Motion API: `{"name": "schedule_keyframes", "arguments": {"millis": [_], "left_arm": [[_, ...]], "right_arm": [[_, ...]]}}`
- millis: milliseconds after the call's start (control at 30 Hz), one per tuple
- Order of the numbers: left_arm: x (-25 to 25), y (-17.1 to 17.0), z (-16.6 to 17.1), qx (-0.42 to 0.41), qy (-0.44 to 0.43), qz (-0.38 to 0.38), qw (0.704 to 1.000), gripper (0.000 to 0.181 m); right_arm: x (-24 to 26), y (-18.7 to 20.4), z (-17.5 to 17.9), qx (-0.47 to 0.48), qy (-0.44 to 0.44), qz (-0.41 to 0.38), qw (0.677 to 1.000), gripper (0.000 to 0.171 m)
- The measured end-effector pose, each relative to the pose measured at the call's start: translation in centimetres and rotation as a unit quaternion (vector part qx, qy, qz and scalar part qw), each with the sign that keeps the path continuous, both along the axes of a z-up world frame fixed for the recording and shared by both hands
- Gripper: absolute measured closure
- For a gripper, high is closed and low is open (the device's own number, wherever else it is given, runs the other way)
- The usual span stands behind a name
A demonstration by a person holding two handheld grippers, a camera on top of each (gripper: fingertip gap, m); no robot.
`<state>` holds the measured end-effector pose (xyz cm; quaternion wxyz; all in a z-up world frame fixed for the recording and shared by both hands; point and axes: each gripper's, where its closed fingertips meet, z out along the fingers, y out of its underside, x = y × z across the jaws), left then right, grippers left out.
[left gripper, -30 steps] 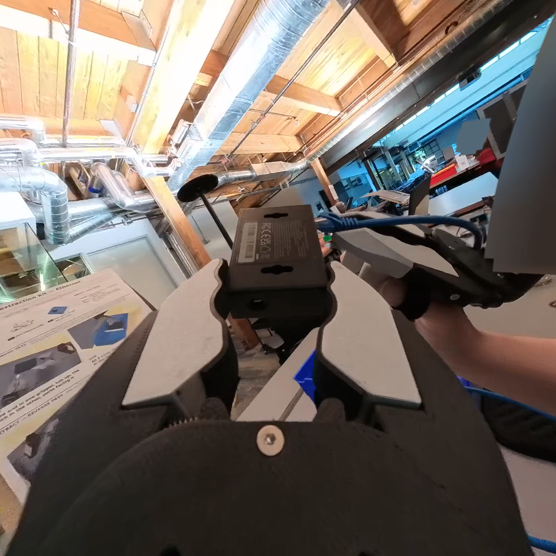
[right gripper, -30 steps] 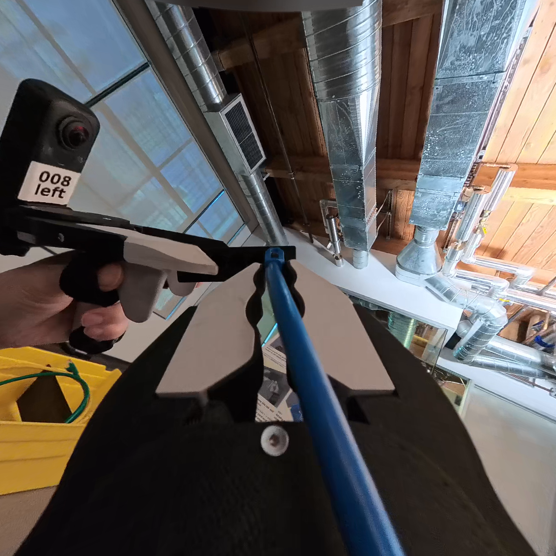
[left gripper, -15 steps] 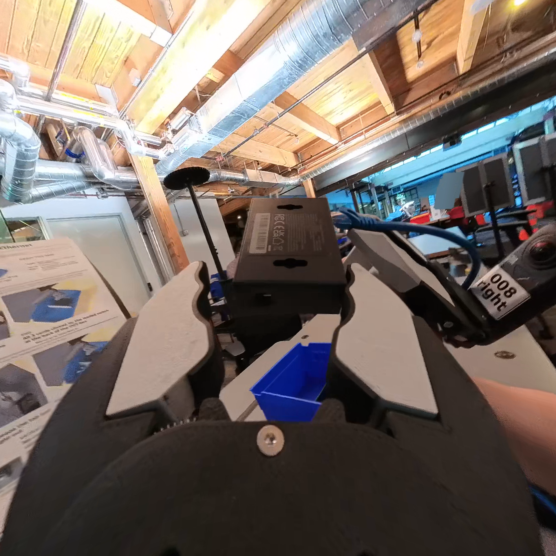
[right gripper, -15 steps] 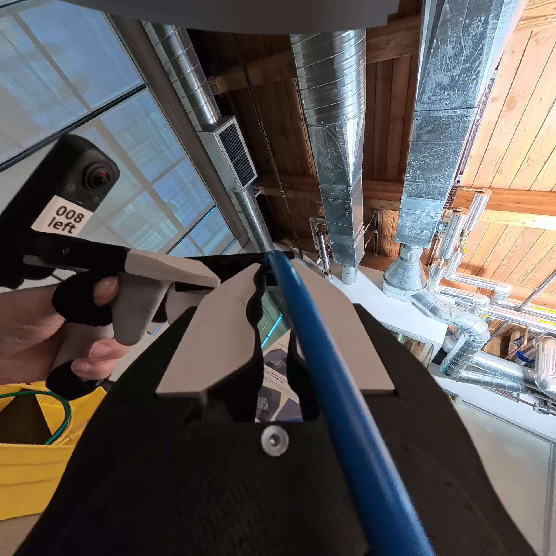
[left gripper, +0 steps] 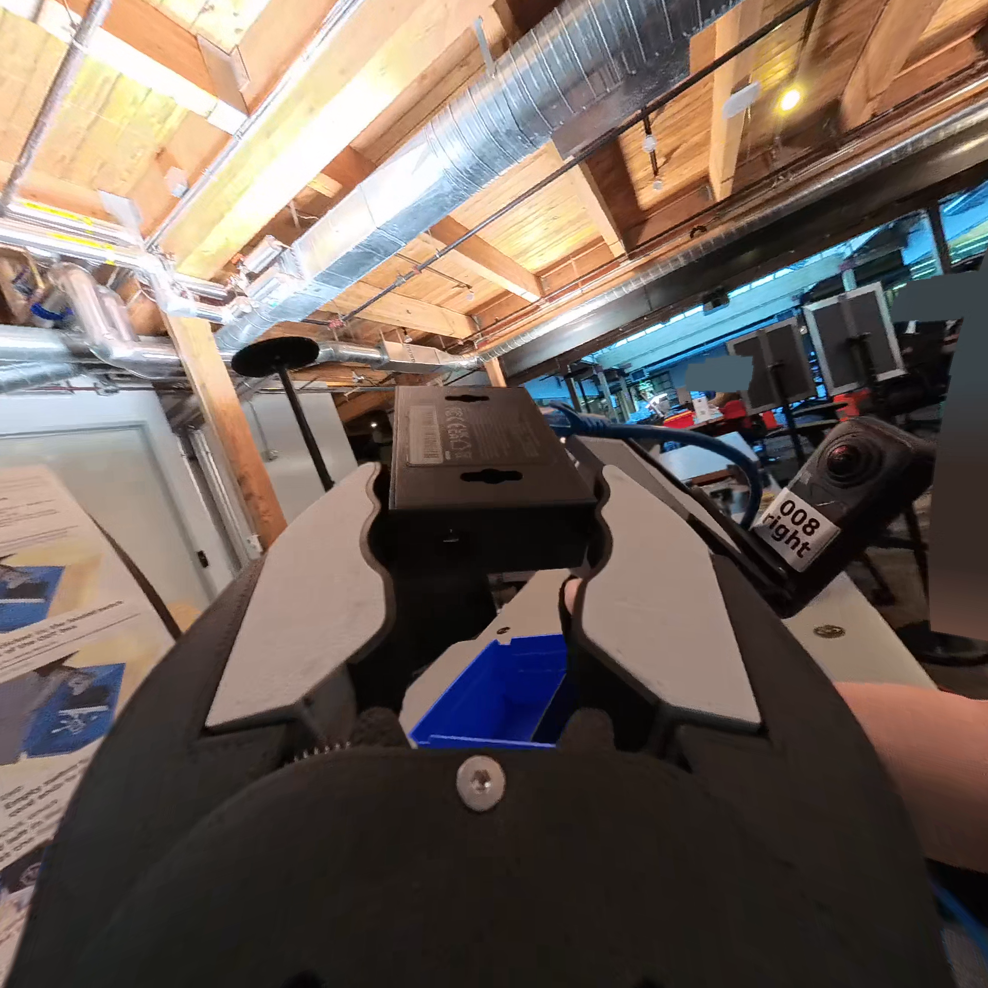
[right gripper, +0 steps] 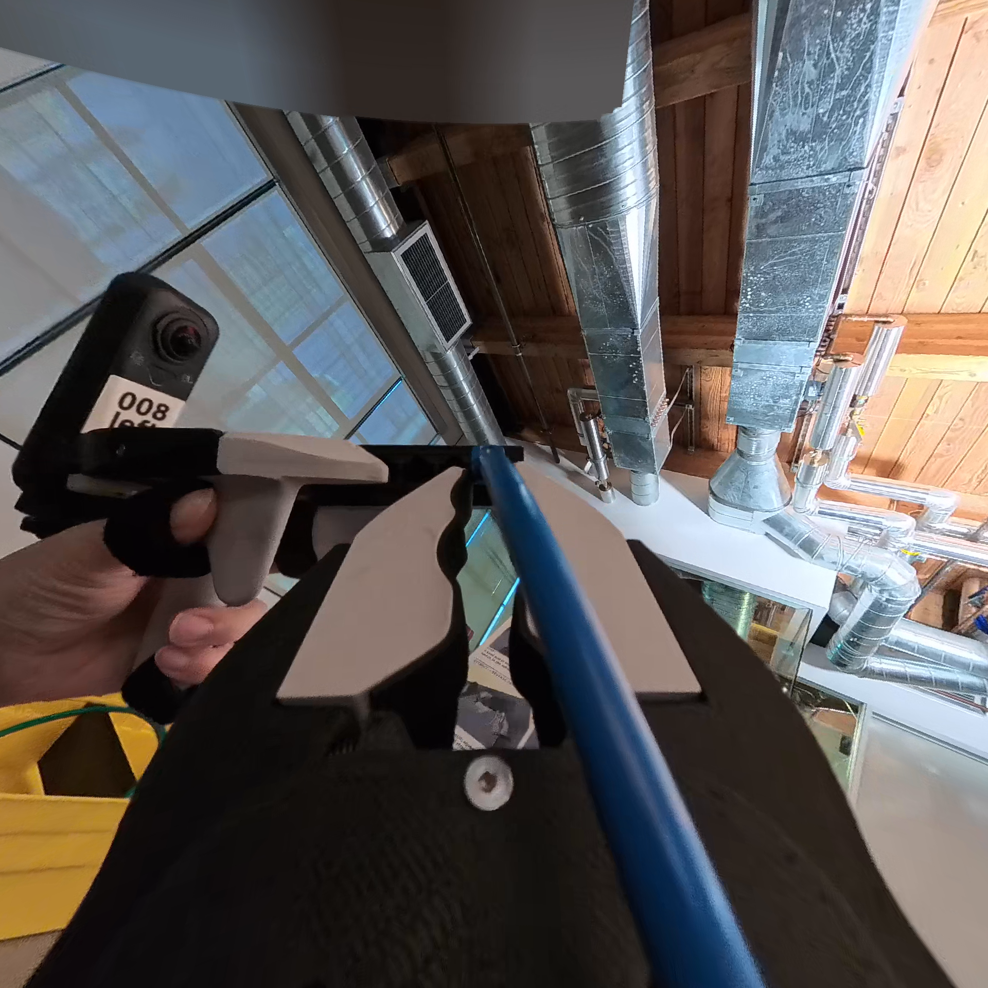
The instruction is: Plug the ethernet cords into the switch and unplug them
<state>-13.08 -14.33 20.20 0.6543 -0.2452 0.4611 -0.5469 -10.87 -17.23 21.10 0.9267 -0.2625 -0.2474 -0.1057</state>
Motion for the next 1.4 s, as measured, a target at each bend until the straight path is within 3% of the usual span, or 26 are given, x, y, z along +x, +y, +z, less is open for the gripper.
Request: {"name": "schedule_keyframes", "arguments": {"millis": [233, 467, 1167, 1300, 1400], "left_arm": [[0.0, 0.4, -0.2, 0.031, 0.007, 0.025, 0.999, 0.109], [0.2, 1.0, -1.1, 0.097, 0.038, 0.097, 0.99, 0.109], [0.1, 2.2, -1.6, 0.128, 0.064, 0.159, 0.977, 0.11], [0.5, 3.5, -1.5, 0.105, 0.066, 0.173, 0.977, 0.11], [0.8, 6.1, -1.7, 0.116, 0.084, 0.246, 0.959, 0.11]], "right_arm": [[-0.1, 1.0, -0.4, -0.031, -0.001, 0.007, 0.999, 0.158], [-0.2, 1.4, -0.4, -0.063, -0.008, 0.013, 0.998, 0.157], [0.0, 3.1, -1.0, -0.148, -0.026, 0.008, 0.989, 0.158], [0.8, 4.9, -1.4, -0.182, 0.006, 0.006, 0.983, 0.157], [2.0, 7.4, -2.6, -0.238, 0.078, 0.046, 0.967, 0.157]]}}
